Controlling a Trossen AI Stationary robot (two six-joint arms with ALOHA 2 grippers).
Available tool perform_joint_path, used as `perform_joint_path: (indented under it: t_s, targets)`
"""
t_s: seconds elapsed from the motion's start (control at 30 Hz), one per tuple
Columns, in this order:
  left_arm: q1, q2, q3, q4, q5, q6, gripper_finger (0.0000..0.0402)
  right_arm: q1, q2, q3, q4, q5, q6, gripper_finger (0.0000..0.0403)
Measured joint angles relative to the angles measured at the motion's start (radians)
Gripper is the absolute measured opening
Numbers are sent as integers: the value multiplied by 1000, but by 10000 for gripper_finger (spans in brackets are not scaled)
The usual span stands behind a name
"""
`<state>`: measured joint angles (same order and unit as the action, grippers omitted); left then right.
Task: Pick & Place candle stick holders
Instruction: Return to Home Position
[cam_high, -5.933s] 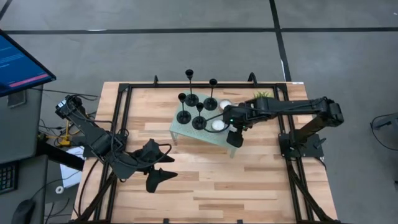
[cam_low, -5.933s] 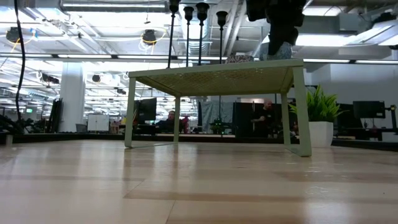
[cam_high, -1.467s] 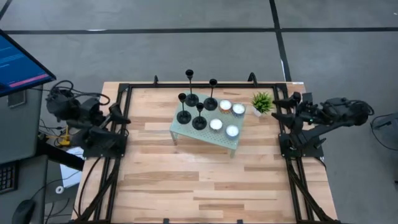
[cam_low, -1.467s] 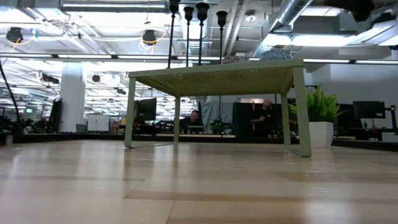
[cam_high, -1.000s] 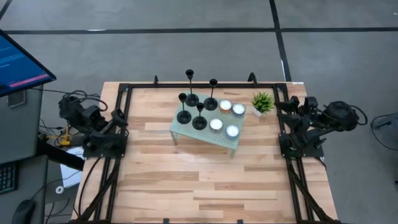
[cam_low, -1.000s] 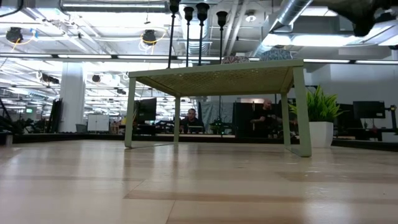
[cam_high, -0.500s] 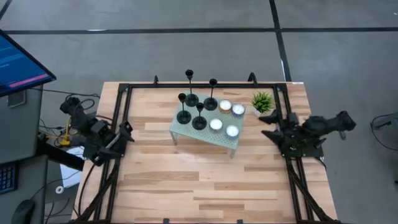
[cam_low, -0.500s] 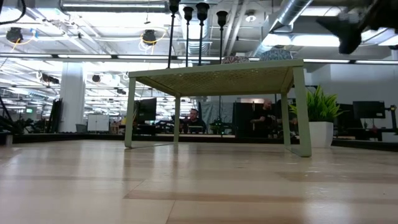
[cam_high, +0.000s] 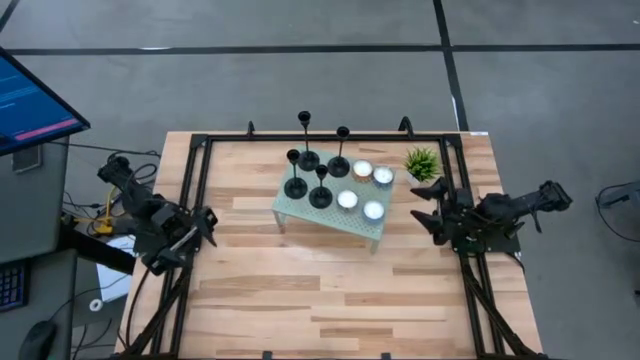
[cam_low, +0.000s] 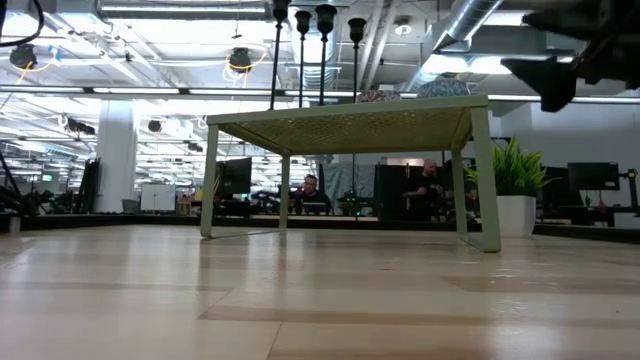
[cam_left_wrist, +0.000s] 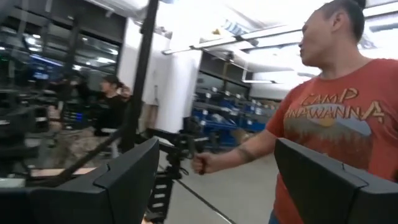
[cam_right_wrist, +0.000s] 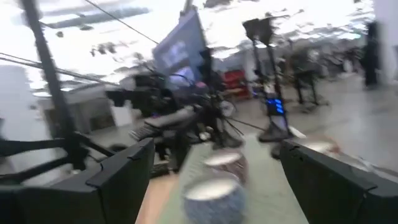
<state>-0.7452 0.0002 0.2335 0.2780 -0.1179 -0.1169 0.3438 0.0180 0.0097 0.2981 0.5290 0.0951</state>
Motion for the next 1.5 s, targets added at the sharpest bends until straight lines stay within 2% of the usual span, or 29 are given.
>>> perform_joint_path:
  t_s: [0.17,0.37,0.5,0.8,1.07,1.3,1.5]
  targets:
    - [0,0,-2,-23,99,5,320,0,1,0,-106,96,7,336]
    - [0,0,-2,-106,149,-27,320,0,1,0,-217,97,10,336]
    - [0,0,-2,-139,179,-18,320,0,1,0,-229,97,10,336]
    - [0,0,-2,-263,169,-14,320,0,1,0,-231,97,10,336]
    - [0,0,-2,-309,170,15,320,0,1,0,-232,97,10,336]
    - [1,0,-87,-225,153,83,320,0,1,0,-232,97,10,336]
    - [1,0,-153,-170,119,60,320,0,1,0,-233,97,10,336]
